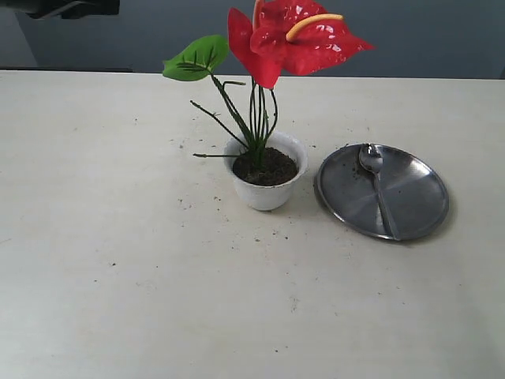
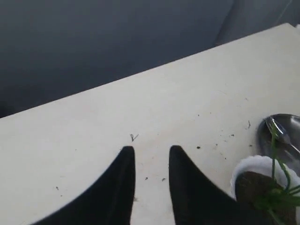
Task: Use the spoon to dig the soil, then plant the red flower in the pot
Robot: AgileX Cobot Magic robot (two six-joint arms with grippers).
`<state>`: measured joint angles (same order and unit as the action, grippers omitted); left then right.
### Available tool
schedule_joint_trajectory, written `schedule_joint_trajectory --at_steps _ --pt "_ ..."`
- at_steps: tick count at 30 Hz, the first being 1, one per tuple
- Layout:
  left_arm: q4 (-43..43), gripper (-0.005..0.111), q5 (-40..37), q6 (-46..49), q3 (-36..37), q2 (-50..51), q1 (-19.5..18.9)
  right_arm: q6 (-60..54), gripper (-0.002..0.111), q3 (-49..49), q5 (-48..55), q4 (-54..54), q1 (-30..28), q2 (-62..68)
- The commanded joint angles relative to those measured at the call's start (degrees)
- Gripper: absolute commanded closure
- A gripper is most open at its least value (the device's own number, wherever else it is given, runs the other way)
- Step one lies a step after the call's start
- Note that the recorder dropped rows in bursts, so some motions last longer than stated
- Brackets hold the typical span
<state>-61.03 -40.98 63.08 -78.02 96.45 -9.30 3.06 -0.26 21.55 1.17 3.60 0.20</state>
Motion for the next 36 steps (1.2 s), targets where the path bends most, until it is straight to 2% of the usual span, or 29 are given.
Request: schedule_joint_trajectory --at_steps 1,4,8,10,14,20,29,36 --pt "2.6 0.104 3.0 -7.5 -0.1 -3.4 -0.2 -0.3 0.108 0.3 -0.6 0.1 0.2 -0.2" --pt "3.3 0.106 5.6 -10.7 -0.1 -6.0 -0.2 -0.3 0.108 0.3 -0.7 0.1 0.2 -0.2" --pt "4.4 0.106 16.1 -18.0 -0.1 -9.2 -0.2 -0.3 0.108 0.3 -0.7 0.1 0.2 -0.2" --pt "4.6 0.106 18.8 -19.7 -0.1 -10.9 -0.2 -0.3 0.108 0.3 -0.7 0.1 0.2 -0.2" --pt "6.0 0.106 19.0 -21.9 -0.1 -14.1 -0.1 -0.3 0.108 0.3 -0.7 0.1 0.2 -0.2" --pt "12.5 0.106 17.6 -22.3 -0.1 -19.1 -0.1 -0.3 0.108 0.3 -0.7 0.1 0.2 -0.2" --pt "12.0 0.106 13.7 -22.2 -0.1 -24.9 -0.1 -0.3 0.108 0.3 -0.6 0.1 0.2 -0.2" --pt "13.9 0.106 17.1 -22.2 -0.1 -27.9 -0.2 -0.3 0.108 0.3 -0.6 0.1 0.2 -0.2"
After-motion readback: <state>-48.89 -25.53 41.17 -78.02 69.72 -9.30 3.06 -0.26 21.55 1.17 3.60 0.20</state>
